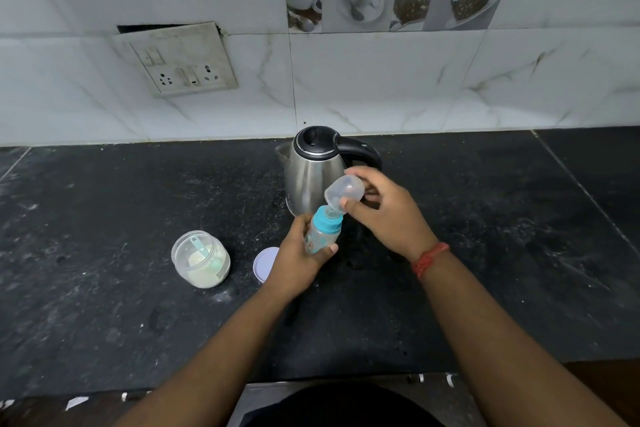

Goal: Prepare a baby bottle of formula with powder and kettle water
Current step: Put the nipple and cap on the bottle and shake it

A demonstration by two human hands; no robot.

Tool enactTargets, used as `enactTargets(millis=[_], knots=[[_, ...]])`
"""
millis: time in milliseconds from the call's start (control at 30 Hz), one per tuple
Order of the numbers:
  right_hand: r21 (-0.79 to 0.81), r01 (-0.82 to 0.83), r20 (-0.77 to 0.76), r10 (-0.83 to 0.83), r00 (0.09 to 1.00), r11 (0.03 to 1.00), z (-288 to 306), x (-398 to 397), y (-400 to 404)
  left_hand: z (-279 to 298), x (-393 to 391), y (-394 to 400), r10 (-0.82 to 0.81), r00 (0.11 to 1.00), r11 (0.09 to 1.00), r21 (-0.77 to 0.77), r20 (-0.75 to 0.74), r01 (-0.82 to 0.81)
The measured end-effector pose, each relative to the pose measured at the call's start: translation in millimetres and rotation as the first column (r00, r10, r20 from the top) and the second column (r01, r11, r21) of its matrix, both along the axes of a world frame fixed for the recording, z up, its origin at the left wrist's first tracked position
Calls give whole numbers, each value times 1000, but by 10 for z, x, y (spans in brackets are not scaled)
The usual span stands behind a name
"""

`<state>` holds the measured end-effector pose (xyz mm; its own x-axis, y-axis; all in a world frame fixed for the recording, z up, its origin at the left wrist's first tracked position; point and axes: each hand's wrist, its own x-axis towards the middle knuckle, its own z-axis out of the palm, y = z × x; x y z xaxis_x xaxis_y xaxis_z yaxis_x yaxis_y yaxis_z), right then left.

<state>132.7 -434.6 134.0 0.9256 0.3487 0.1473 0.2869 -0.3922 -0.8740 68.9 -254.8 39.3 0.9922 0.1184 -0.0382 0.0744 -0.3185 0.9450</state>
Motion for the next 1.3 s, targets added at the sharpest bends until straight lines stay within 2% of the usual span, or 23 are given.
enactTargets(millis=[100,133,367,667,767,867,1033,1100,1133,1233,1300], knots=[[-251,-54,67,73,995,966,-60,3,82,14,23,-3,5,1000,1000,1,1,-5],[-283,-65,60,86,994,957,-97,-7,98,28,26,-3,5,1000,1000,10,0,-5],[-225,-56,39,67,997,973,-180,-46,132,137,21,51,11,1000,996,92,0,-11],[-208,-130,-42,124,991,969,-423,-241,195,167,-80,10,-17,1000,995,102,-17,18],[-186,-105,-14,104,994,977,-465,-314,181,256,-76,-32,-57,998,992,109,3,57],[-180,-98,-2,100,995,979,-349,-288,113,293,-118,-112,-30,999,998,58,13,29],[-230,-215,-33,213,976,949,-176,-248,-38,362,-267,-234,-138,990,989,61,12,137],[-250,-232,-50,227,973,940,-149,-248,-90,283,-359,-210,-209,974,968,161,81,195],[-249,-230,-61,222,973,941,-139,-254,-107,198,-412,-169,-228,972,937,283,58,203],[-190,-165,-107,147,983,968,-168,-294,-151,-142,-668,37,-153,975,723,654,-162,223],[-130,-85,-121,69,990,988,-223,-360,-167,-350,-865,152,-114,974,615,756,-194,223]])
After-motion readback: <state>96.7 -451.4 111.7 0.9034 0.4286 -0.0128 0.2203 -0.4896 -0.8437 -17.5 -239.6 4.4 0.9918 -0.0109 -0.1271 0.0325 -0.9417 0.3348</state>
